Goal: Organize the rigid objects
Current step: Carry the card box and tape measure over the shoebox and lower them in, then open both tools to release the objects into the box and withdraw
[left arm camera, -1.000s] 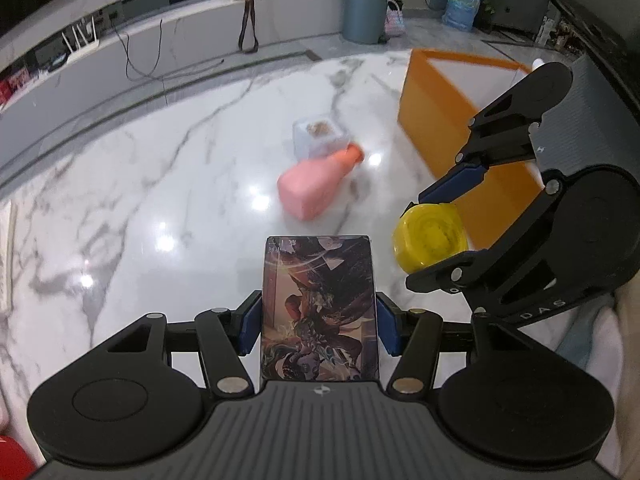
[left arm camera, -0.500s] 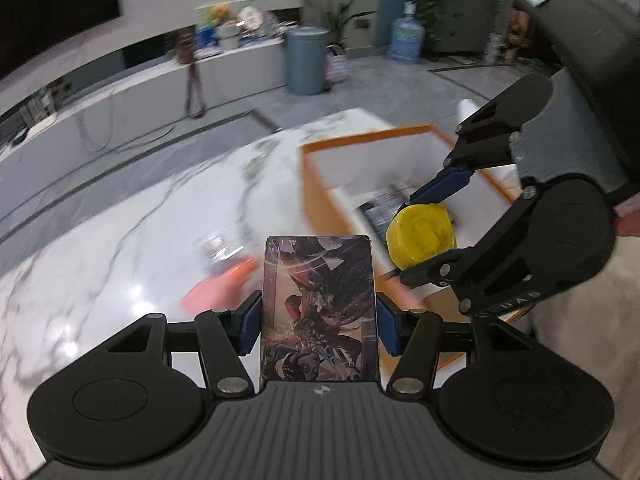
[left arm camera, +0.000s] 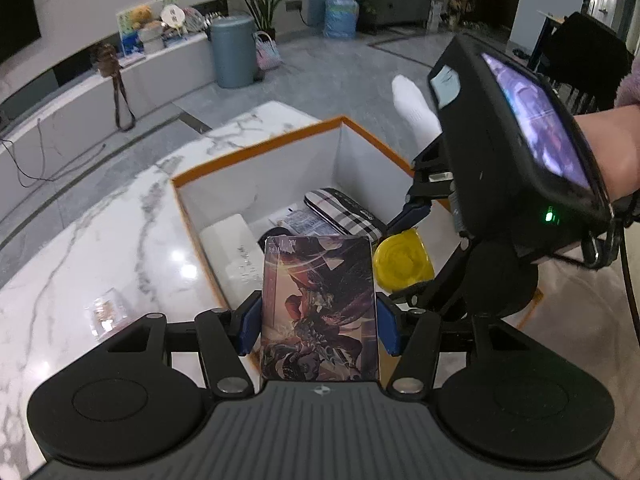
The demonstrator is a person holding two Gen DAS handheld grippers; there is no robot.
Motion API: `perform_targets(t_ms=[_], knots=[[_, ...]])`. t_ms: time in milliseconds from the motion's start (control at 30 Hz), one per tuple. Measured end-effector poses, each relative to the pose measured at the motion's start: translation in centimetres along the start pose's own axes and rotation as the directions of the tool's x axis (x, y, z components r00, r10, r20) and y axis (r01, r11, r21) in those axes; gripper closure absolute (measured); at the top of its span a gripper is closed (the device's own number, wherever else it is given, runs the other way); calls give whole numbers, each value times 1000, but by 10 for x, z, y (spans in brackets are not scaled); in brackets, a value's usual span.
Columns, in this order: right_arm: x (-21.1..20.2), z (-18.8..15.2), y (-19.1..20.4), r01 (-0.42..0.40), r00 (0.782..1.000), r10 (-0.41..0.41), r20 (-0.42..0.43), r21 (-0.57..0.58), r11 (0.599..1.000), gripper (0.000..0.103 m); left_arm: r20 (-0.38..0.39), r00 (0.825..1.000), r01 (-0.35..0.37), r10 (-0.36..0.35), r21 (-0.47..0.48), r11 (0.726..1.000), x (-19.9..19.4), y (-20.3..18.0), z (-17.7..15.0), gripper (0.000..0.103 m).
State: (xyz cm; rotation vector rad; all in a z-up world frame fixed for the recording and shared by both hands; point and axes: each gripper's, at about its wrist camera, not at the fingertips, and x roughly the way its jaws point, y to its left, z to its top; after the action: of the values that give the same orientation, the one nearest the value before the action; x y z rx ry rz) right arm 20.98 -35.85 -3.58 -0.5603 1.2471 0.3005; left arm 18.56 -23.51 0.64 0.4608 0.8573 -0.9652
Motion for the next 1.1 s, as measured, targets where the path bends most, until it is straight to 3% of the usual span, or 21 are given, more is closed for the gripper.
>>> perform_targets(t_ms=[200,433,667,933,1100], knots=[[38,2,-13,-68,995,61,-81,-86,994,45,-55,998,25,-24,25,999,31,-2,6,37],[63,-8,-19,-80,986,58,-156,-140,987,45,-99,994,46,-45,12,999,56,-2,14,37],[43,-12,-21,-81,994,66,-92,-164,983,41,-140,989,35,-38,-23,999,72,-14,17,37],[14,-21,-24,-99,995,96,-27,-135,986,41,-137,987,53,-89,-246,968,93,-13,27,38],[14,-25,-25,-110,994,109,-8,-134,985,42,-160,983,37,-90,-309,950,109,-16,29,38]])
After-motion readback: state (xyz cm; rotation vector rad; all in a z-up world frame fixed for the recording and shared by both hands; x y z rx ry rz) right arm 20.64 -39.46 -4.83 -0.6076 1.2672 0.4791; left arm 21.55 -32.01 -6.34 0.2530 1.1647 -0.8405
